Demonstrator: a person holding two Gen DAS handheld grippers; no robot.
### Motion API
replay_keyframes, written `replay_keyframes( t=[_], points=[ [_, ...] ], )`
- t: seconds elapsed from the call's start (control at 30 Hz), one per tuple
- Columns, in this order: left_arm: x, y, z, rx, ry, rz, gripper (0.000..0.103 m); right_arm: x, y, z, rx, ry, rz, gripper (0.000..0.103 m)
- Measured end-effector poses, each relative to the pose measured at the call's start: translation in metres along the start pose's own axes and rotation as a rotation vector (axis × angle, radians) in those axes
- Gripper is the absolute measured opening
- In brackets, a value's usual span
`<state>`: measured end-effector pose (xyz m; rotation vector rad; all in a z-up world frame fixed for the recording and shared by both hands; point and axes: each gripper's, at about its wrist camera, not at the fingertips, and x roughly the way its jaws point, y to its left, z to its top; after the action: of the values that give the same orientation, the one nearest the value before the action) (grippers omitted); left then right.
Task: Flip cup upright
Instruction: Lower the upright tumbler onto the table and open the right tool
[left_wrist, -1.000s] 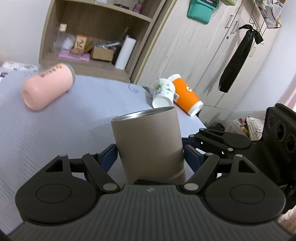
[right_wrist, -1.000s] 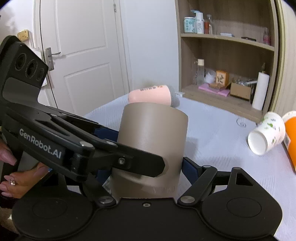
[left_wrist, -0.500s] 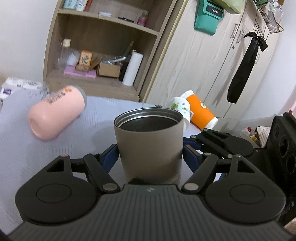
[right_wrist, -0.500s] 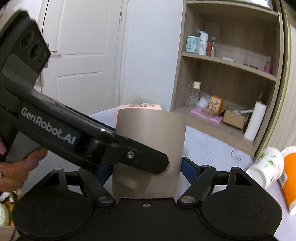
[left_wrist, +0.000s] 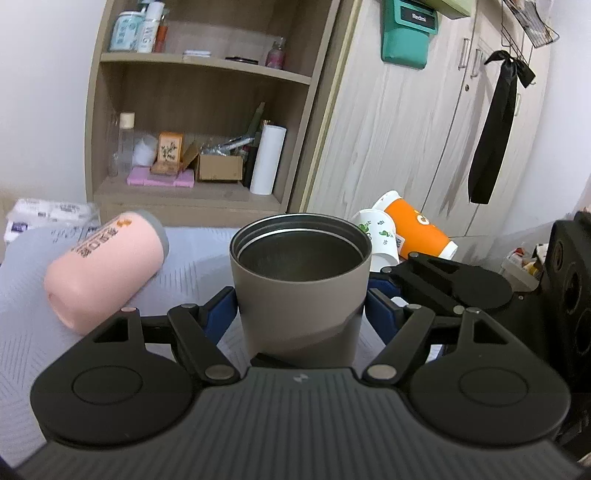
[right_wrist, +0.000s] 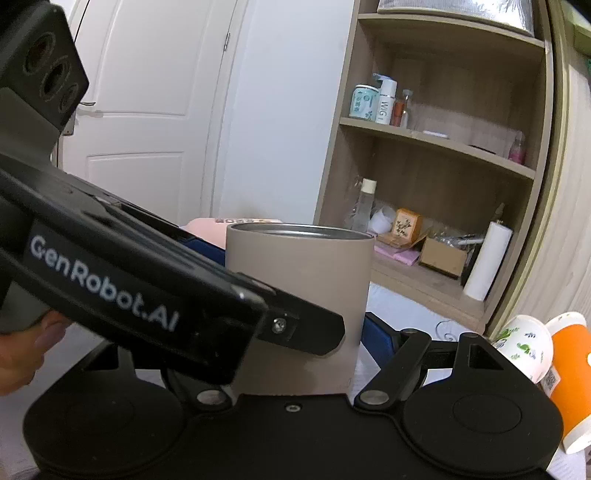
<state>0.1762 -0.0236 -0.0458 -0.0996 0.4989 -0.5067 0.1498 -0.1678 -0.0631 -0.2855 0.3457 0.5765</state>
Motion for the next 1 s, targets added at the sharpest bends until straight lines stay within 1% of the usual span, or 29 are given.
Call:
replay_keyframes(
  t=[0.23,0.33,0.43,0.67,0.87,1.0],
  points=[
    [0.011,-0.008,0.001,0.04,-0.015,0.013,0.075,0.004,-0.013,-0.004,0.03,-0.012,-0.005,0.082],
    [0.014,-0.01,0.0,0.048,-0.018,0.006,0.075,0.004,-0.014,-0.003,0.006,-0.014,-0.028,0.082],
    [0.014,-0.011,0.0,0.039,-0.013,-0.004,0.075,0.003,-0.012,-0.005,-0.009,-0.001,-0.038,0.082],
    [0.013,-0.019,-0.002,0.072,-0.016,-0.004,0.075,0.001,-0.018,-0.003,0.038,0.036,-0.036,0.082],
    [0.015,-0.02,0.002,0.048,0.0,-0.02,0.076,0.0,-0.025,-0.003,0.096,0.056,-0.027,0.082],
    [0.016,-0.021,0.001,0.03,0.015,-0.029,0.077,0.0,-0.028,-0.006,0.125,0.05,-0.023,0.083]
  ],
)
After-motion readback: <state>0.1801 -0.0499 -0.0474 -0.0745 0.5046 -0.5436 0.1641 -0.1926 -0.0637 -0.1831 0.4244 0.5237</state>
